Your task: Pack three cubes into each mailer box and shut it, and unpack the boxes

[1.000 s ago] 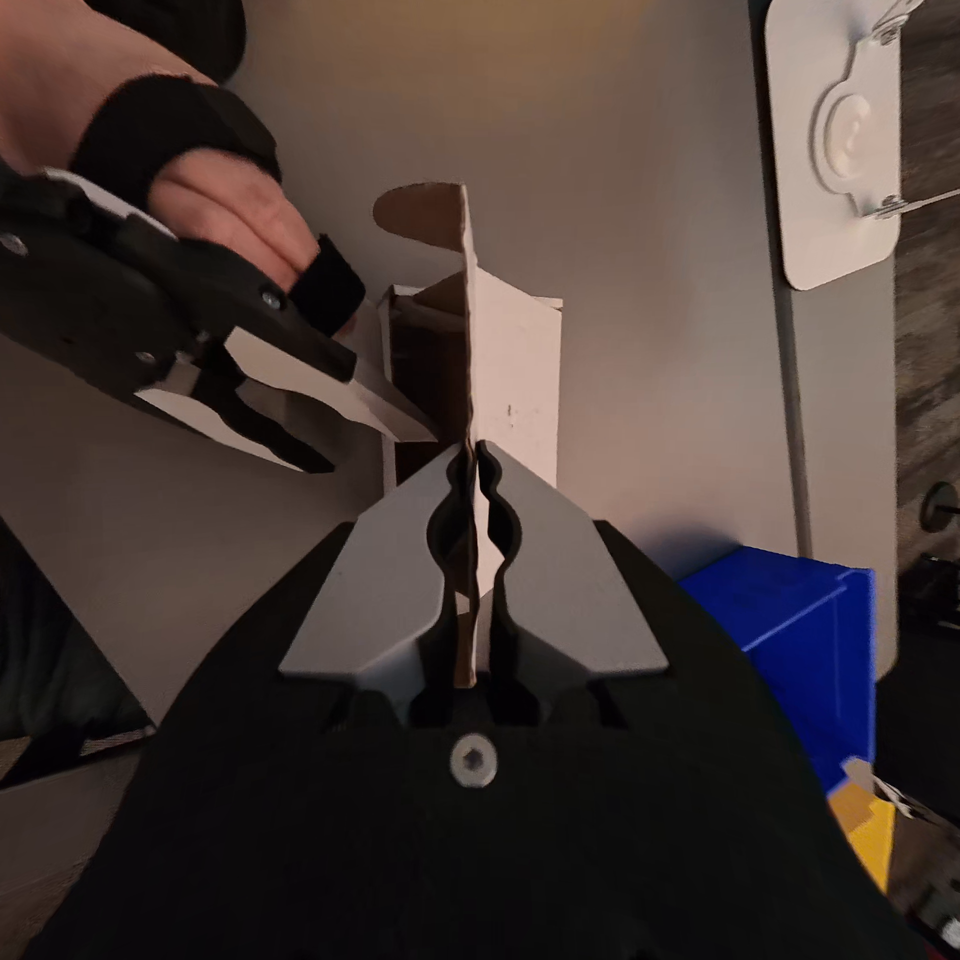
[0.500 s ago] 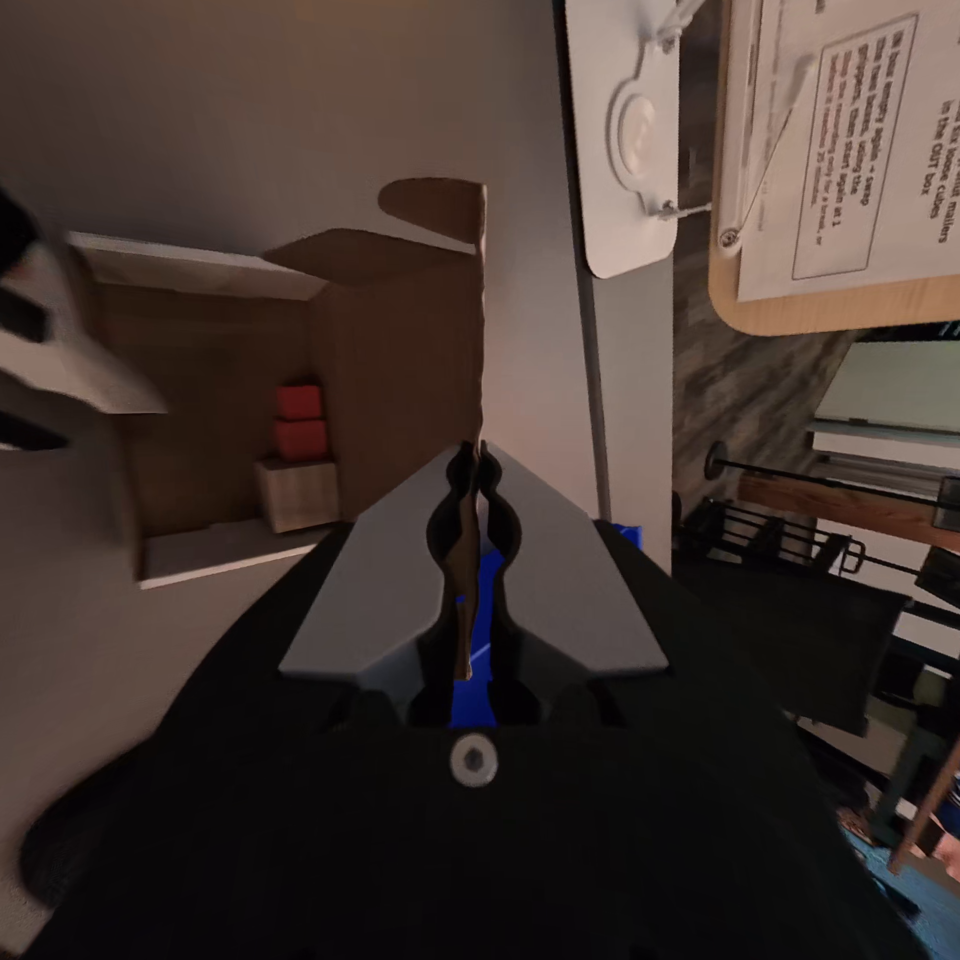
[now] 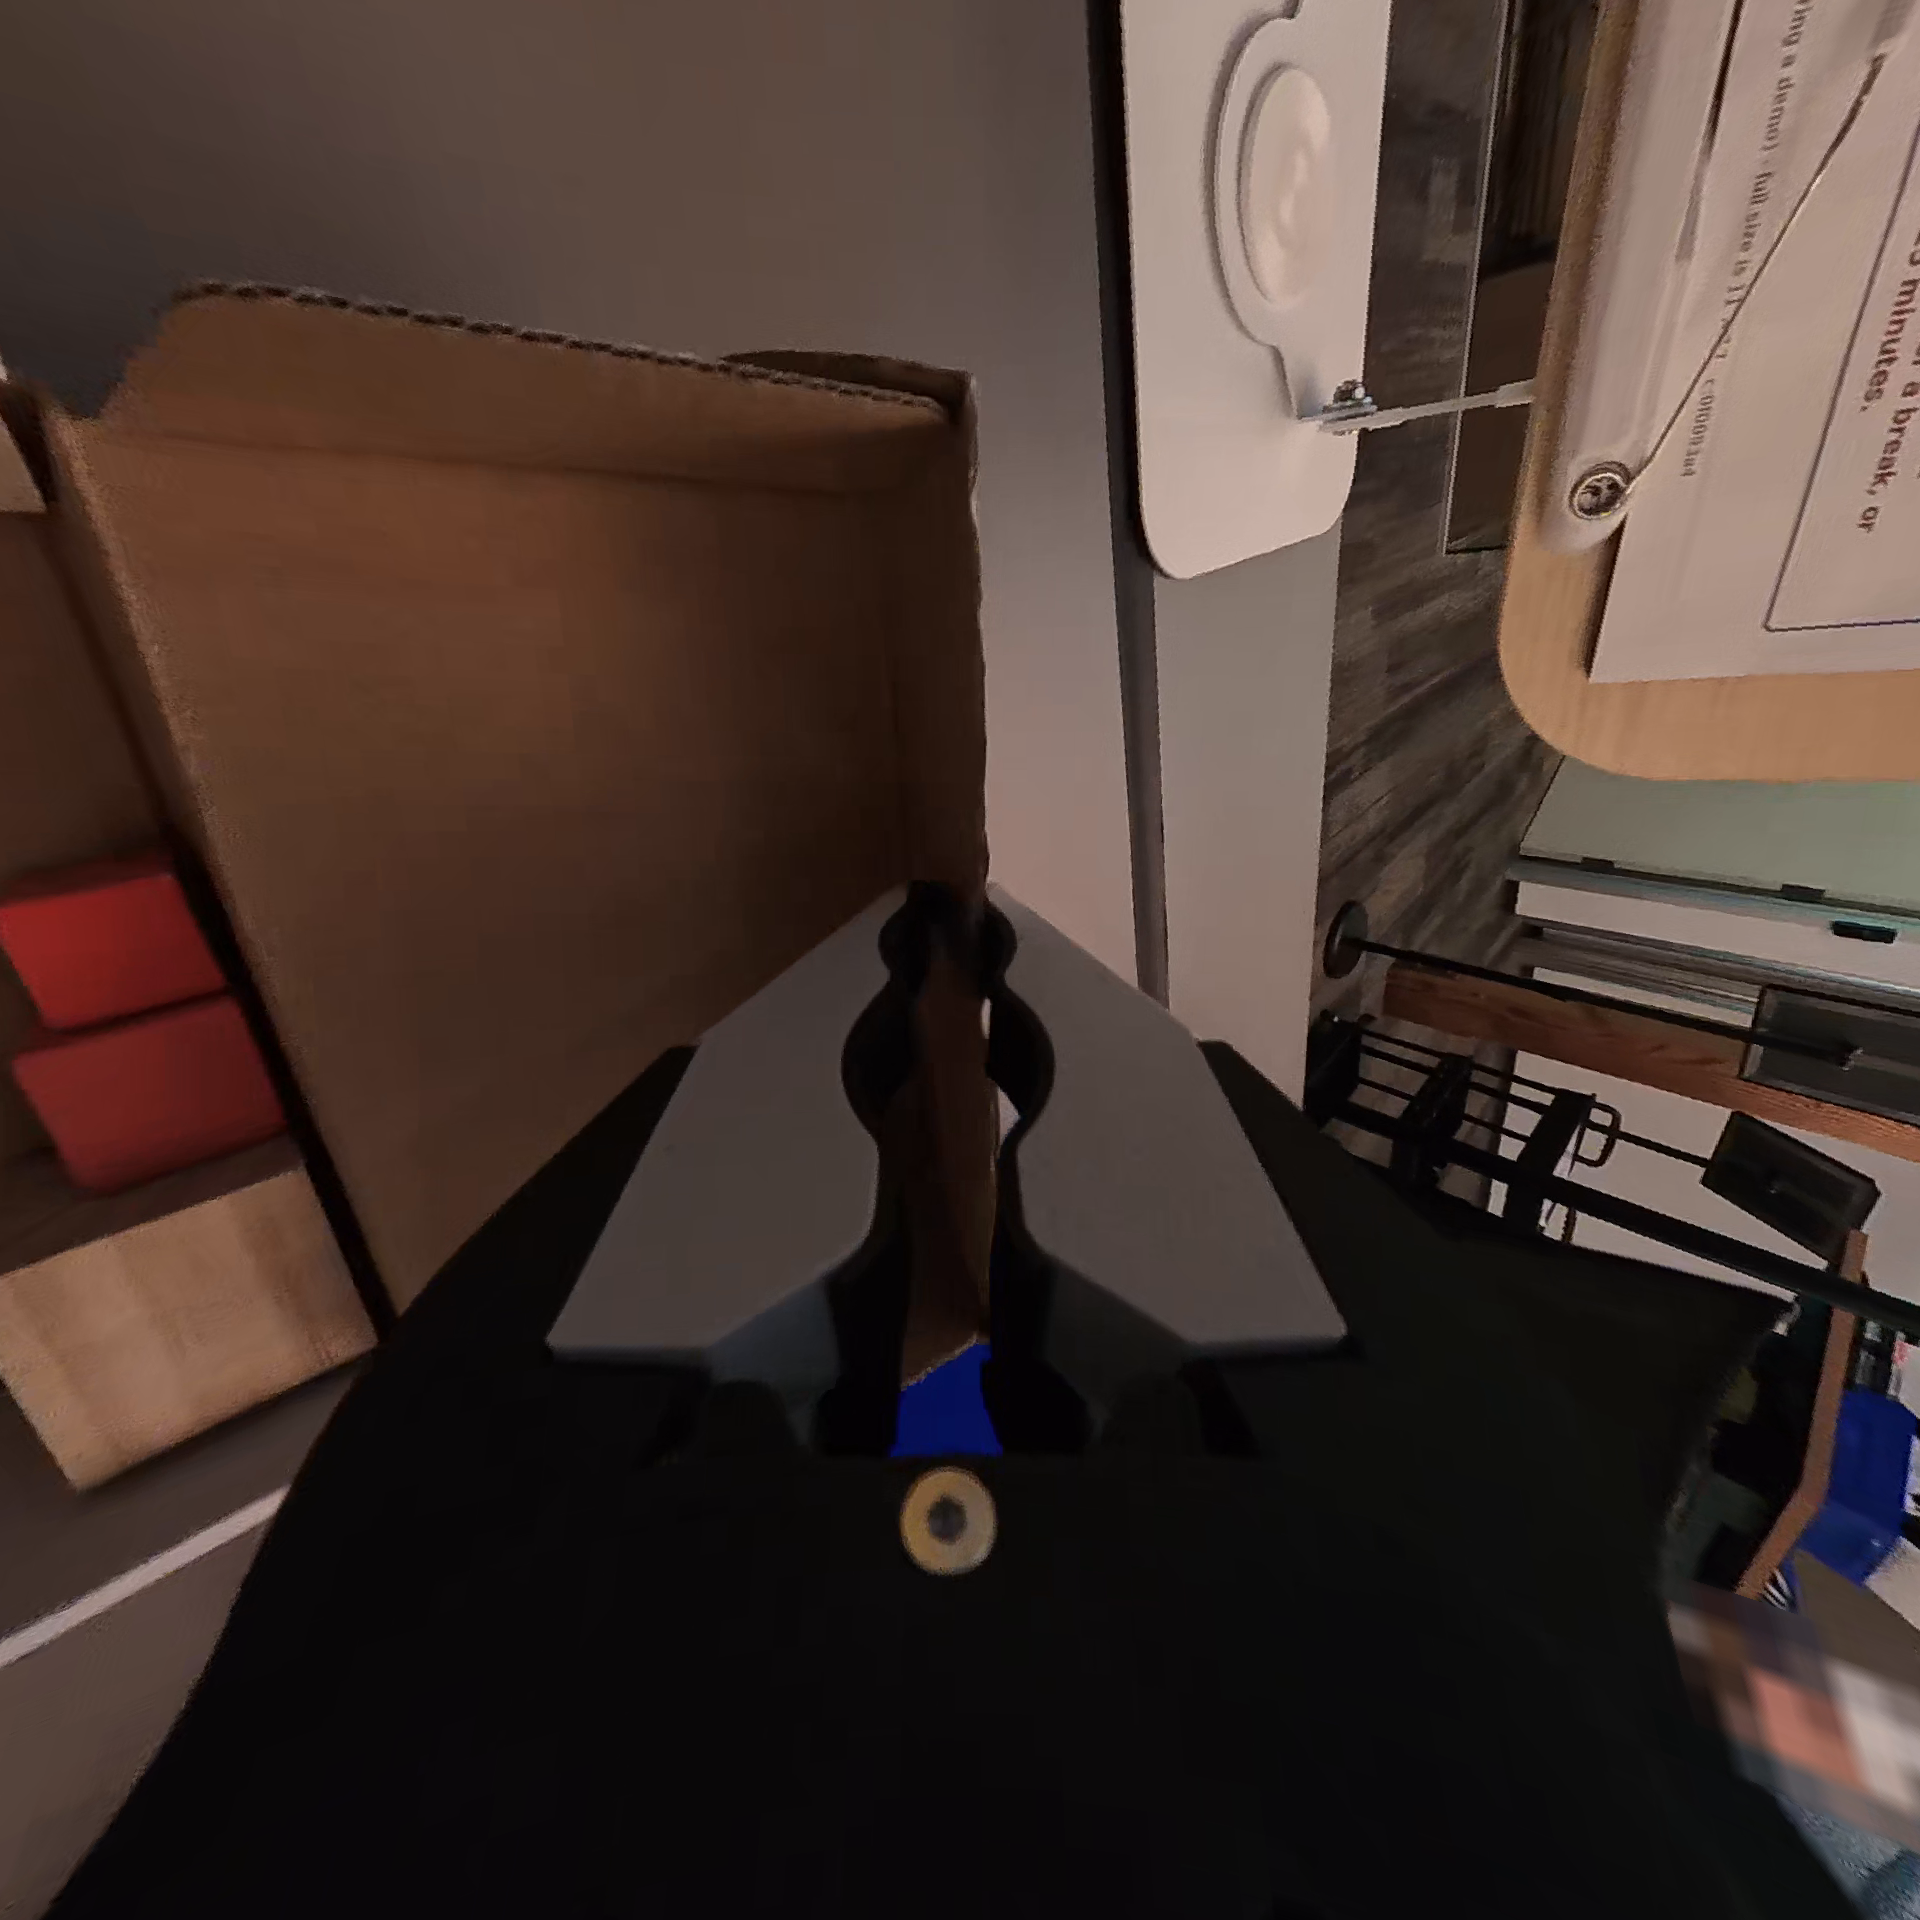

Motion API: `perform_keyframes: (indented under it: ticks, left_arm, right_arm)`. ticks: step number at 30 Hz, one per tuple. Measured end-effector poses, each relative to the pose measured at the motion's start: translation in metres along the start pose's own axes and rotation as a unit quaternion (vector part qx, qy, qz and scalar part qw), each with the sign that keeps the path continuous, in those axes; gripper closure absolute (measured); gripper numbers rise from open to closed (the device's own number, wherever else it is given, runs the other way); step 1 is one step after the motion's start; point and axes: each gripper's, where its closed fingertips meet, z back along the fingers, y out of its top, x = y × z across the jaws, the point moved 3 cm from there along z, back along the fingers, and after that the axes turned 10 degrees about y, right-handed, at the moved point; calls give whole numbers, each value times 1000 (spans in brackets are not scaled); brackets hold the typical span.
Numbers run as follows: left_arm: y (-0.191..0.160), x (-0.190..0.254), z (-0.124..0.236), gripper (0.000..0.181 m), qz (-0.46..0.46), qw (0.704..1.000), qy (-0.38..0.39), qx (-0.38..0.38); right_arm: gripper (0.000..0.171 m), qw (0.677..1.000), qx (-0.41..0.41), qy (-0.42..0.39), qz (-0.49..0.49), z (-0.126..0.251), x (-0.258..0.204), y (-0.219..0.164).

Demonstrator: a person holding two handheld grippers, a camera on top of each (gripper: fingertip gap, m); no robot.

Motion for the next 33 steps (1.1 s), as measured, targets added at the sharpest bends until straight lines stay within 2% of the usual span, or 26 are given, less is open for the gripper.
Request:
perform_keyframes:
  ticks: [7, 10, 12, 16, 22, 28, 31, 33]
  left_arm:
    - [-22, -26, -15, 137, -12, 997, 62, -44]
    - [-31, -40, -16, 153, 2, 995, 81, -63]
    - [-37, -46, -18, 150, 4, 993, 89, -71]
    - [-40, -43, -21, 130, 15, 995, 73, -72]
    - [-42, -46, -22, 132, 13, 994, 76, -74]
    - [-47, -49, -25, 134, 10, 994, 77, -76]
    - [-47, -49, -25, 134, 9, 994, 78, -76]
    - [-47, -49, -25, 134, 9, 994, 78, -76]
  right_arm:
    - [163, 999, 34, -25, 11, -15, 24, 26]
    - [162, 998, 32, -36, 33, -24, 29, 41]
    - [161, 998, 25, -45, 44, -31, 33, 47]
    - [159, 998, 27, -43, 46, -44, 36, 53]
    - [154, 997, 19, -52, 46, -55, 35, 51]
    - [149, 994, 26, -93, 49, -30, 42, 47]
    - [121, 991, 58, -111, 40, 0, 47, 52]
    - [118, 987, 88, -129, 34, 27, 49, 55]
